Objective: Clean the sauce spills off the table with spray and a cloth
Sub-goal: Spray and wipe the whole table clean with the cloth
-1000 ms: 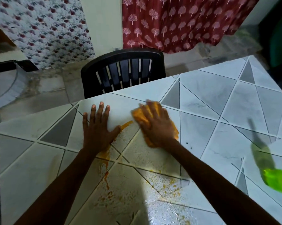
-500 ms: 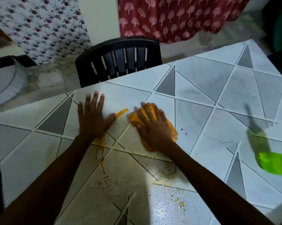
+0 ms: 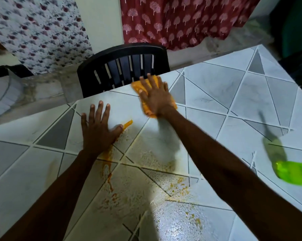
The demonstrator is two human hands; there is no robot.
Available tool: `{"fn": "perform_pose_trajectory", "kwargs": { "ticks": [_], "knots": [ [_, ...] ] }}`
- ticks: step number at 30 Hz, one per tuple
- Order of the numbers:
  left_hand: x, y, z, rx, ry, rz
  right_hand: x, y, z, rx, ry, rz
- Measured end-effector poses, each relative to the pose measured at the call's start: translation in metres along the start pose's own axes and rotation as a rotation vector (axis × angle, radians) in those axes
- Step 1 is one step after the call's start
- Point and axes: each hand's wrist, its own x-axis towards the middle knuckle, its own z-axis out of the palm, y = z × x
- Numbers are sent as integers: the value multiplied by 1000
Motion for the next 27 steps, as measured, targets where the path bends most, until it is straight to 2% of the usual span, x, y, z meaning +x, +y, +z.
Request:
{"fn": "perform_pose_trajectory", "kwargs": {
  "ticks": [2,5,7,9,11,13,16,18,20,24,27],
  "knots": [
    [0,-2,1,10,14,-3,-11,50,-8,-3,29,119],
    [-1,-1,3,15,20,4,-80,94,-9,13,86,198],
    [-2,1,4,28,37,5,-129,74,3,-31,94,160],
    [-1,1,3,28,37,3,-153,30,21,-47,23,50],
    [0,1,1,11,10,12,-151,-5,35,-50,-17,-65],
    [-1,2,-1,-7,-11,3,-126,-9,32,-46,-1,-112],
    [1,5,-3,7,-25,3,-96,34,15,-38,31,26],
    [1,2,-2,12,-44,4,-109,64,12,6,91,167],
    [0,-2,0,19,-33,6,-146,75,16,28,137,216],
    [1,-2,-3,-10,-65,-7,-223,21,39,-9,89,138],
    [-2,4,-6,-37,-83,-12,-213,-4,44,-13,64,46]
  ]
}}
